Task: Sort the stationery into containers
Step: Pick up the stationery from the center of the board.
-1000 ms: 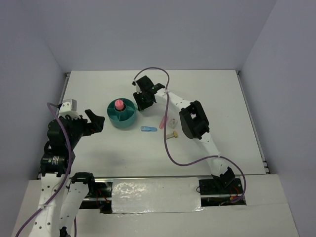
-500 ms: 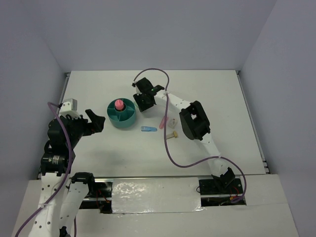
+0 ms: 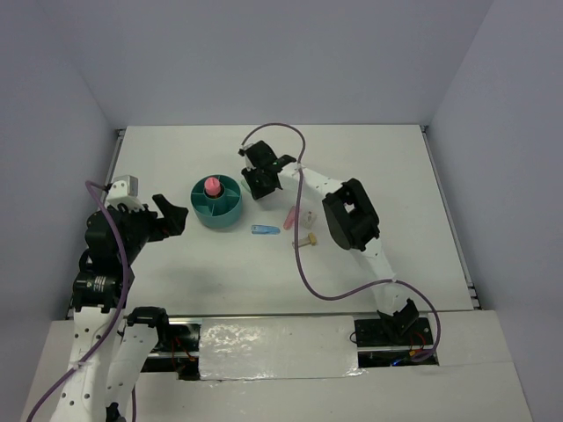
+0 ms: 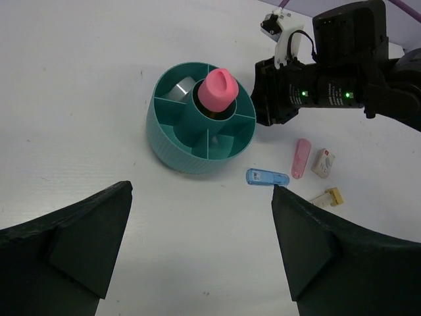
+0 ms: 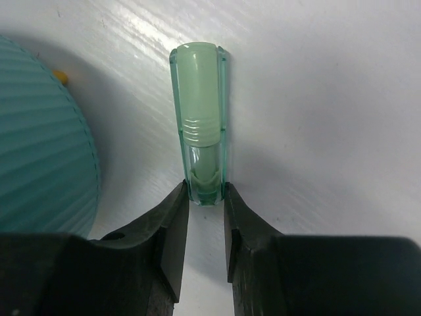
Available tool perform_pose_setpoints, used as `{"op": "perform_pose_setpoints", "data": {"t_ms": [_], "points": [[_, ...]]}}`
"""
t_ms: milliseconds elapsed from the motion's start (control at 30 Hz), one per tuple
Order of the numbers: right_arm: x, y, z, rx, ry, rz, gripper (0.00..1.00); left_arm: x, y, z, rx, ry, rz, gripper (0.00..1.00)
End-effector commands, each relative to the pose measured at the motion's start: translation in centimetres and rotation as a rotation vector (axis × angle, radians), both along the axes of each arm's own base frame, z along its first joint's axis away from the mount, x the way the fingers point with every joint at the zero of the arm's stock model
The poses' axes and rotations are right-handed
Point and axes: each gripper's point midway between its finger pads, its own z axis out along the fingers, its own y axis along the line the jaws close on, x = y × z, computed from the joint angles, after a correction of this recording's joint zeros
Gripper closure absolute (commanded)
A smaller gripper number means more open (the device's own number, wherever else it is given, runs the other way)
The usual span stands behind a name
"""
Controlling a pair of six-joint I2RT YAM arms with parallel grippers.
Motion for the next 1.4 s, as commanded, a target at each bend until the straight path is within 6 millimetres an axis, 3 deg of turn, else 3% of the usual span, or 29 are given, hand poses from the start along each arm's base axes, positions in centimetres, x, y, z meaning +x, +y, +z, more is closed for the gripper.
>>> {"op": "perform_pose_setpoints", "data": {"t_ms": [0, 33, 67, 100, 133, 167, 200, 267, 300, 367, 400, 433, 467, 500, 567, 600, 667, 700, 833, 933, 1067, 1267, 1300, 1367], "points": [[-1.9, -2.5, -0.9, -0.024, 0.057, -0.045, 0.88, 0.6, -0.5, 0.8, 0.002, -0.041, -0.036, 0.01], [-1.0, -2.3, 2.2, 0.047, -0.006, -0.080, 0.89, 0.6, -1.0, 1.0, -0.008, -0.050, -0.062, 0.01], [-2.2, -3.5, 1.1, 0.037, 0.019, -0.096, 0.89, 0.7, -1.3, 1.1, -0.016, -0.051, -0.077, 0.01], [-2.3, -3.6, 4.2, 0.090, -0.028, -0.110, 0.89, 0.8, -1.7, 1.2, -0.031, -0.047, -0.092, 0.01], [-2.4, -4.1, 5.4, 0.100, -0.063, -0.127, 0.90, 0.9, -2.1, 1.4, -0.044, -0.050, -0.111, 0.01], [-3.2, -4.8, 5.0, 0.103, -0.069, -0.134, 0.90, 0.9, -3.0, 1.9, -0.063, -0.066, -0.167, 0.01], [-3.6, -5.0, 8.1, 0.150, -0.117, -0.136, 0.90, 0.9, -3.4, 2.2, -0.075, -0.069, -0.184, 0.01], [-4.7, -6.2, 8.8, 0.164, -0.139, -0.155, 0.90, 1.0, -4.0, 3.8, -0.104, -0.096, -0.210, 0.01], [-5.2, -6.5, 11.6, 0.208, -0.186, -0.156, 0.90, 1.0, -4.2, 4.3, -0.117, -0.105, -0.218, 0.01], [-6.5, -7.5, 12.1, 0.219, -0.194, -0.162, 0.90, 0.8, -4.9, 6.2, -0.162, -0.137, -0.247, 0.01], [-7.6, -7.4, 14.5, 0.257, -0.232, -0.149, 0.91, 0.8, -5.6, 7.1, -0.184, -0.153, -0.286, 0.01], [-8.2, -7.5, 15.5, 0.270, -0.255, -0.147, 0.90, 0.7, -6.2, 7.9, -0.229, -0.157, -0.303, 0.01], [-9.3, -7.8, 15.3, 0.270, -0.254, -0.138, 0.90, 0.9, -6.6, 8.1, -0.256, -0.146, -0.316, 0.01], [-11.2, -7.0, 17.7, 0.315, -0.291, -0.099, 0.90, 0.8, -7.6, 8.8, -0.310, -0.149, -0.351, 0.01], [-13.5, -6.4, 18.3, 0.332, -0.318, -0.066, 0.90, 1.1, -8.9, 8.9, -0.366, -0.126, -0.387, 0.01], [-16.0, -5.2, 20.3, 0.383, -0.349, -0.006, 0.90, 1.0, -10.1, 9.2, -0.410, -0.120, -0.415, 0.01], [-18.3, -4.5, 20.9, 0.419, -0.372, 0.027, 0.90, 1.1, -11.5, 9.1, -0.441, -0.102, -0.443, 0.01], [-20.2, -3.8, 22.5, 0.470, -0.387, 0.057, 0.90, 0.8, -12.8, 9.3, -0.453, -0.094, -0.457, 0.01], [-23.0, -3.6, 24.6, 0.541, -0.411, 0.072, 0.89, -0.2, -16.5, 8.8, -0.472, -0.036, -0.535, 0.01], [-24.5, -3.4, 25.9, 0.555, -0.435, 0.085, 0.90, -0.3, -17.7, 8.1, -0.462, 0.002, -0.537, 0.02], [-25.5, -3.3, 27.0, 0.581, -0.445, 0.105, 0.89, 0.1, -17.7, 7.3, -0.428, 0.022, -0.500, 0.06], [-26.8, -1.8, 27.1, 0.590, -0.428, 0.170, 0.89, 0.1, -17.8, 7.7, -0.417, 0.000, -0.518, 0.26], [-26.9, -1.7, 27.2, 0.591, -0.429, 0.174, 0.89, 0.1, -17.8, 7.9, -0.413, -0.008, -0.517, 0.36], [-26.8, -1.7, 27.1, 0.588, -0.430, 0.168, 0.89, 0.1, -17.6, 8.0, -0.409, -0.011, -0.511, 0.46]]}}
